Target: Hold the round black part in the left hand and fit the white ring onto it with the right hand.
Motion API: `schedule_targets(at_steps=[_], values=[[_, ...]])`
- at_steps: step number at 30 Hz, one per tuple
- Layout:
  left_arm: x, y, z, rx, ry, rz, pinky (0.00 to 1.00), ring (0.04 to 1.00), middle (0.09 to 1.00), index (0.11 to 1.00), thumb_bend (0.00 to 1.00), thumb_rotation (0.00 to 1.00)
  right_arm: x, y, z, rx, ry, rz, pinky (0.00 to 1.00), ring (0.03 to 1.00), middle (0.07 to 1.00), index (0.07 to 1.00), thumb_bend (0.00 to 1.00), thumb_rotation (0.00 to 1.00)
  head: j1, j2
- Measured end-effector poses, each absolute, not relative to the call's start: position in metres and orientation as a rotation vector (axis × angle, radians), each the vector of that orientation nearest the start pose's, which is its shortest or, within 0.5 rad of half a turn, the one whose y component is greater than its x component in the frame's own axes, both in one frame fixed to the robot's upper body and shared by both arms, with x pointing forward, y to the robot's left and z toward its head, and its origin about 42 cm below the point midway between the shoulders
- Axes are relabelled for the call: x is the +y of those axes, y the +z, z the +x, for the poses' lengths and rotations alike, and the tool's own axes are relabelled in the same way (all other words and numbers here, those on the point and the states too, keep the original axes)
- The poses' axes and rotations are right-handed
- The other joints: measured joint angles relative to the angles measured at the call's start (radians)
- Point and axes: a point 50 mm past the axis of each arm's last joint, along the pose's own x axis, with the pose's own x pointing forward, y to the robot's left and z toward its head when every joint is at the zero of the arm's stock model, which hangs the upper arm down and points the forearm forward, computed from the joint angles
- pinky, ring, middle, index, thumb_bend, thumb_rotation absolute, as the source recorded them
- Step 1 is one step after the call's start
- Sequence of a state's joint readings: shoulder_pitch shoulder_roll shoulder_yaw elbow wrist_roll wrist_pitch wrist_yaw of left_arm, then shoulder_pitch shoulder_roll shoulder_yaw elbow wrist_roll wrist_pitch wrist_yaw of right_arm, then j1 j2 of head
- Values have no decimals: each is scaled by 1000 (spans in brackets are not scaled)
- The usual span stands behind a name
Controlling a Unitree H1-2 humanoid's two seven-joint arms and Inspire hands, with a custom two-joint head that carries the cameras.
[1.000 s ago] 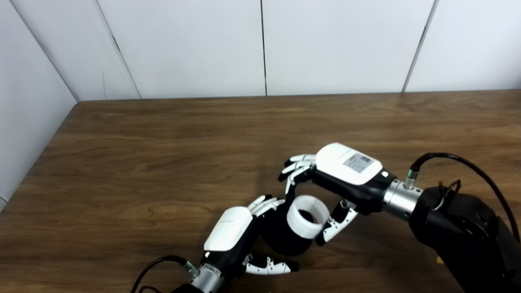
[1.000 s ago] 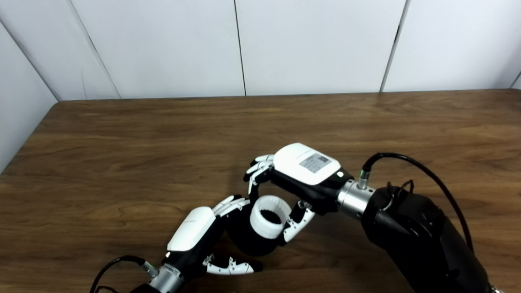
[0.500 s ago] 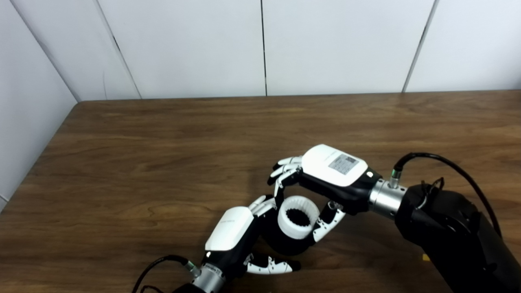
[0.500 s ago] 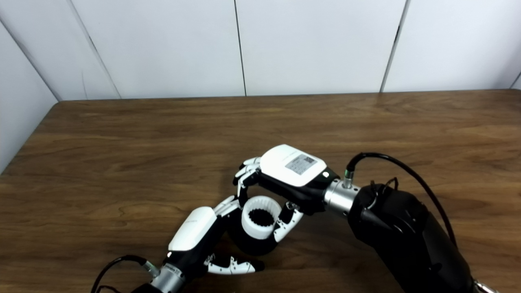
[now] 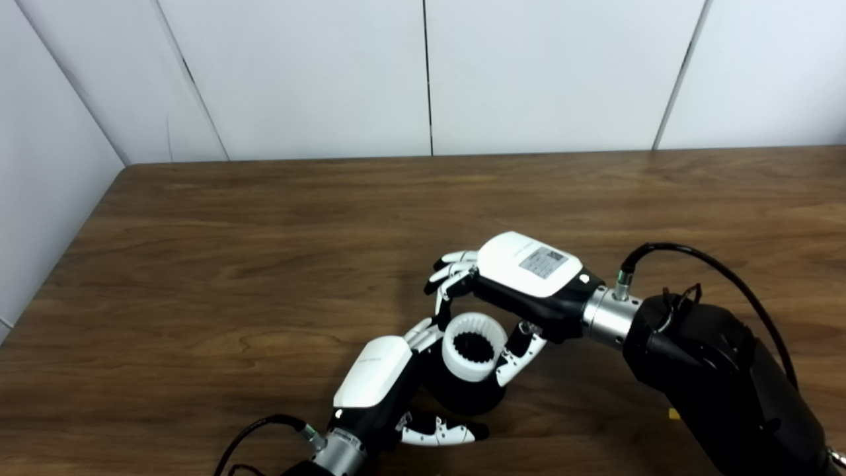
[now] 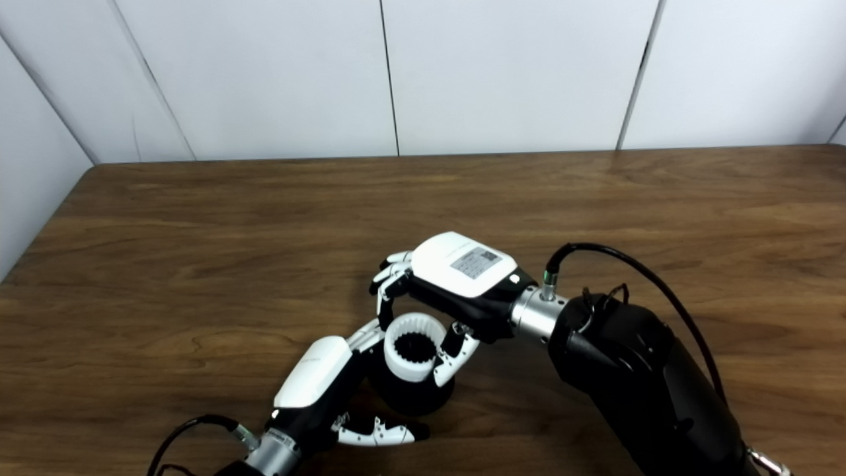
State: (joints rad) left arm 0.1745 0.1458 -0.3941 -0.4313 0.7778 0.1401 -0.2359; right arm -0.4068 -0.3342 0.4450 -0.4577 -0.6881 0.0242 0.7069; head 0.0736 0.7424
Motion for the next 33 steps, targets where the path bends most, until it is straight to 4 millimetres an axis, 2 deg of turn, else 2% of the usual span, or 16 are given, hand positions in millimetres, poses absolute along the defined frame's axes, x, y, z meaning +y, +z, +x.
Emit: schedule_targets(at_steps=[8,11,21,33], values=[[151,147,203,-135,-431,837,862,959,910,862,840,321,-133,269,306,-565,873,-1241,767,877,798,494,524,151,2,5],[151,147,203,-136,-430,837,856,948,883,851,837,312,-133,268,305,-565,876,-1241,759,875,795,494,524,151,3,11],[150,147,203,-136,-432,838,873,954,909,871,835,308,-127,263,291,-583,941,-1233,769,874,794,494,524,151,5,18],[150,147,203,-140,-431,838,851,946,908,879,838,327,-128,258,287,-573,957,-1224,788,879,801,494,524,147,3,26]])
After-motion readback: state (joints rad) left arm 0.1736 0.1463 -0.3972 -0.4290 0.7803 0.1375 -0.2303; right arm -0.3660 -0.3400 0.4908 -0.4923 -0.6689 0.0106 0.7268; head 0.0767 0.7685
